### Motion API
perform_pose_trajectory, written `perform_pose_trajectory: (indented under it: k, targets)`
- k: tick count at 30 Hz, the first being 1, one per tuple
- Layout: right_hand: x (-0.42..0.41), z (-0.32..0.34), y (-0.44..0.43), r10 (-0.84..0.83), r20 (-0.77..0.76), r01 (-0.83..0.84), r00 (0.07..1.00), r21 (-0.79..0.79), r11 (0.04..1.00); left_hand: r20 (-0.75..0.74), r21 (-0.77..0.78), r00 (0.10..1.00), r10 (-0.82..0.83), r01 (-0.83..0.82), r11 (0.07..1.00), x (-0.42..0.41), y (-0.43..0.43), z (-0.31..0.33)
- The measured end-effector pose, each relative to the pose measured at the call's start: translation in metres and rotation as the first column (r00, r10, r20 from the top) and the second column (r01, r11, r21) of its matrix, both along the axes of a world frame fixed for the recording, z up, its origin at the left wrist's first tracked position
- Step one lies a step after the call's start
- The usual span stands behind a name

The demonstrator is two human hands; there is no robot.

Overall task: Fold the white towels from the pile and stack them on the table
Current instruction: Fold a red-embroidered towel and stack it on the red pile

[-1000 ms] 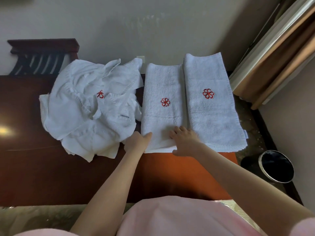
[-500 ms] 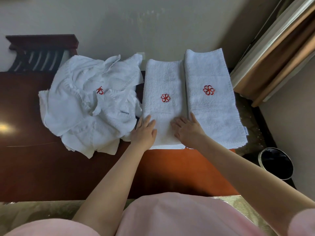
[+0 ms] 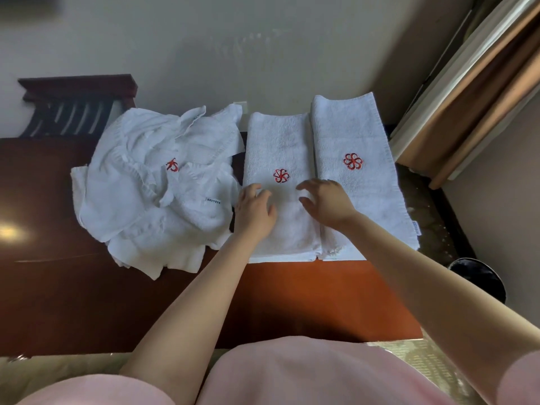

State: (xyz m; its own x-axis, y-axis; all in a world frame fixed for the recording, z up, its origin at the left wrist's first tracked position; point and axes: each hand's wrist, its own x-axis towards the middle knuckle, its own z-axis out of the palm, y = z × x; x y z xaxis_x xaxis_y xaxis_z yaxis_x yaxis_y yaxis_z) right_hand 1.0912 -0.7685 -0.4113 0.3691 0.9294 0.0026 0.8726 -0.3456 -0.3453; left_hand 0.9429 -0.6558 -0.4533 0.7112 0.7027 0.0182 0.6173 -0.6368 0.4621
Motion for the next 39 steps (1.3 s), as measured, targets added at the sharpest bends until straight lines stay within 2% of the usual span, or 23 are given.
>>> perform_pose_trajectory:
  k: [5, 11, 16, 20, 25, 33, 37, 39]
  targets:
    - [0.021, 0.035, 0.013, -0.143, -0.172, 0.156, 0.975, 0.068, 0.985, 0.152, -0.177, 0.986, 0.069, -0.041, 0.983, 0.031, 0.019, 0.042]
    - [0.053, 0.071, 0.021, -0.207, -0.153, 0.212, 0.966, 0.019, 0.977, 0.045, -0.334, 0.998, 0.049, -0.032, 0.942, 0.056, 0.046, 0.081]
    - [0.072, 0.089, 0.020, -0.218, -0.148, 0.219, 0.965, -0.005, 0.976, 0.041, -0.272, 0.993, 0.112, -0.096, 0.957, 0.062, 0.053, 0.099]
    - [0.067, 0.098, 0.034, -0.108, -0.110, 0.107, 0.988, -0.013, 0.994, 0.033, -0.268, 0.990, 0.139, -0.125, 0.955, 0.052, 0.058, 0.107]
    - [0.046, 0.088, 0.063, -0.029, -0.132, 0.019, 0.991, -0.072, 0.997, 0.070, -0.273, 0.962, 0.266, -0.238, 0.932, 0.013, 0.072, 0.101]
    - [-0.003, 0.080, 0.126, 0.068, -0.152, -0.080, 0.986, -0.071, 0.994, 0.161, -0.261, 0.889, 0.428, -0.380, 0.887, -0.055, 0.114, 0.092]
    - [-0.040, 0.081, 0.149, 0.140, -0.153, -0.153, 0.978, -0.073, 0.986, 0.104, -0.181, 0.885, 0.454, -0.432, 0.884, -0.083, 0.127, 0.092]
    - [-0.054, 0.078, 0.160, 0.161, -0.153, -0.175, 0.975, -0.080, 0.981, -0.008, -0.086, 0.880, 0.475, -0.474, 0.876, -0.101, 0.132, 0.089]
